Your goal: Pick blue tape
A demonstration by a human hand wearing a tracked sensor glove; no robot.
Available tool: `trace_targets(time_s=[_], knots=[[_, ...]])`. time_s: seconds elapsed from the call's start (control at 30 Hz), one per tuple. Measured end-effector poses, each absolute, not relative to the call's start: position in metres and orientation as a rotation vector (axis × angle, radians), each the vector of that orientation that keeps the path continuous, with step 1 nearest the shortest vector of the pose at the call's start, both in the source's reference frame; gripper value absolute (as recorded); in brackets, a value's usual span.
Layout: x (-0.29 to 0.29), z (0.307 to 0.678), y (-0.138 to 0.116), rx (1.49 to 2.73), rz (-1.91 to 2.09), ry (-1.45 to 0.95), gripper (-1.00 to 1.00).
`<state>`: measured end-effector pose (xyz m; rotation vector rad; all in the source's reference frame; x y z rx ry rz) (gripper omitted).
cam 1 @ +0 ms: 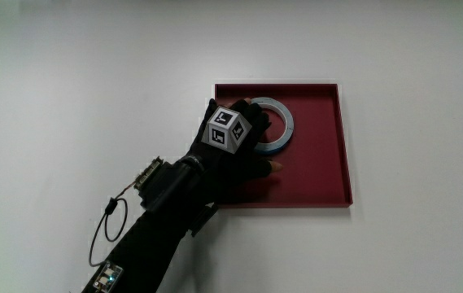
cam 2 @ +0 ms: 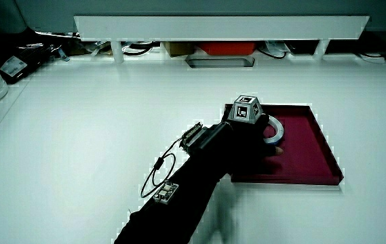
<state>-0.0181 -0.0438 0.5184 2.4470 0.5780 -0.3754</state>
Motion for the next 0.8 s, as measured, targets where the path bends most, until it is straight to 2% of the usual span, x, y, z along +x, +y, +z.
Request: trace_targets(time_s=[0.33,0.37,0.8], knots=[[-0.012,0.529,-0.039,2.409,-0.355,0.593,0.0],[-0.012,0.529,-0.038,2.437,-0.352,0.596,0.0],[-0.011,0.522,-0.036,2.545,-0.384,0.626,0.62]])
